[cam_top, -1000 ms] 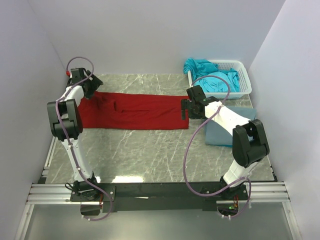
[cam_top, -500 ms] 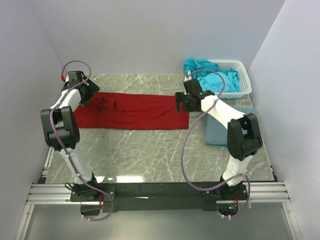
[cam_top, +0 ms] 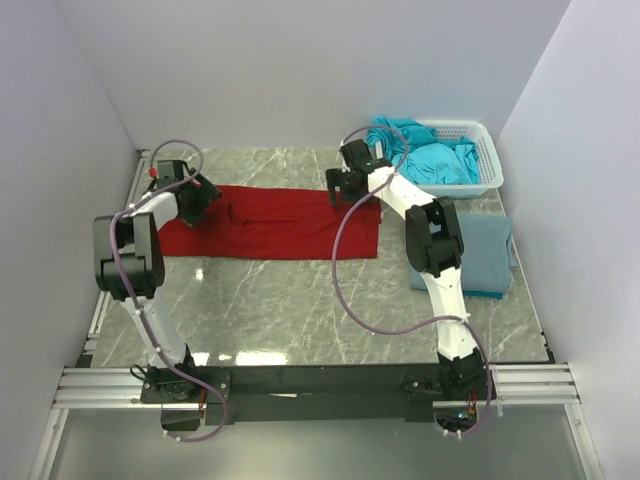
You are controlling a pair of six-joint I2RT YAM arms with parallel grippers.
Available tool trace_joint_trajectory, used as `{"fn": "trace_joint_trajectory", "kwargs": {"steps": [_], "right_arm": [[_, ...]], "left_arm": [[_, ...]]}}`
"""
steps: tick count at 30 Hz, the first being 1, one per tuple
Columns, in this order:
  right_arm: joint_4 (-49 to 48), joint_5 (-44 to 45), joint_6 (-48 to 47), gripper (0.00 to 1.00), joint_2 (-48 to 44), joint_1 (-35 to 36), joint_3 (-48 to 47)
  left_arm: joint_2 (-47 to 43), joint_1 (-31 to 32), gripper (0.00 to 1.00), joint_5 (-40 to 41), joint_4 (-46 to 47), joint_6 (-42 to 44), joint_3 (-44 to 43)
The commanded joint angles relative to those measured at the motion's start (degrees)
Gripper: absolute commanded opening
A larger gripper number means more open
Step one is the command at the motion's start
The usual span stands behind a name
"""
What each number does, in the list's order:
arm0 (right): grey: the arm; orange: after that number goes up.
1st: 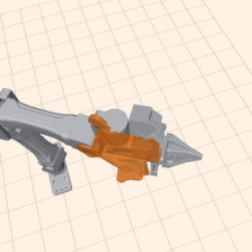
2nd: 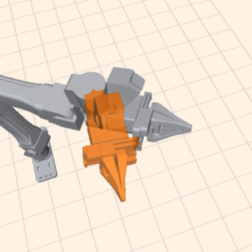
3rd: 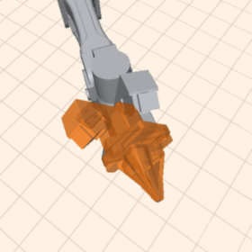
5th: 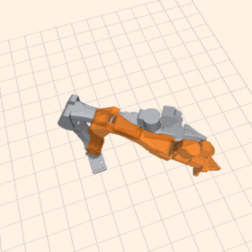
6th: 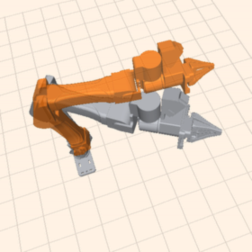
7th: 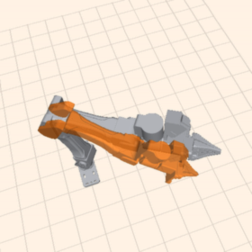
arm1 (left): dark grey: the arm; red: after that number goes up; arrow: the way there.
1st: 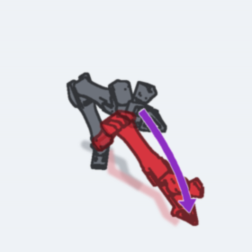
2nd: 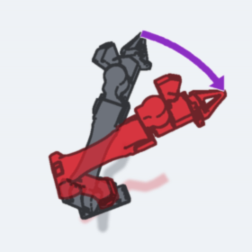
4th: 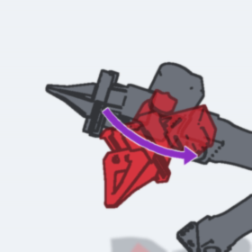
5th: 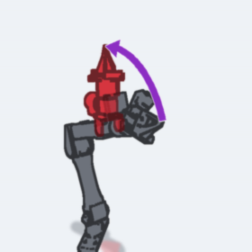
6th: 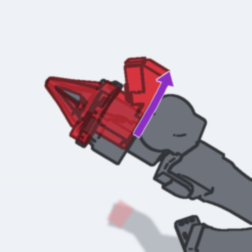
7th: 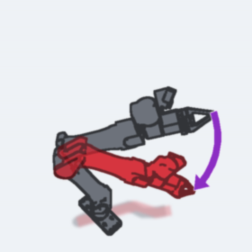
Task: Fold and stack the t-shirts
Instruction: Fold the tshirt
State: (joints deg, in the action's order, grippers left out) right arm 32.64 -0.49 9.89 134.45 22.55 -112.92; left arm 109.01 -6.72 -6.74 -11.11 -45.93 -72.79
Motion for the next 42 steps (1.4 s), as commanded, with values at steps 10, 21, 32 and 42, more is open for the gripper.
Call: {"fn": "trace_joint_trajectory", "kwargs": {"steps": [10, 21, 32, 42], "right_arm": [[-0.7, -8.1, 4.3, 0.93, -9.6, 0.4, 20.9], [-11.8, -10.9, 12.9, 0.93, -33.3, 20.8, 53.1], [-15.1, -13.4, 14.7, 0.93, -31.7, 34.1, 47.5], [-11.2, 0.4, 11.7, 0.95, -39.9, 34.4, 42.1]], "left_arm": [[19.1, 5.7, 0.84, -5.5, 2.2, 5.9, -19.6], [34.6, 14.5, 0.83, -14.7, 1.8, 10.8, -42.4], [39.8, 20.9, 0.99, -22.9, 16.9, 9.7, -47.6], [27.8, 22.0, 0.99, -13.8, 11.4, 12.6, -49.1]]}}
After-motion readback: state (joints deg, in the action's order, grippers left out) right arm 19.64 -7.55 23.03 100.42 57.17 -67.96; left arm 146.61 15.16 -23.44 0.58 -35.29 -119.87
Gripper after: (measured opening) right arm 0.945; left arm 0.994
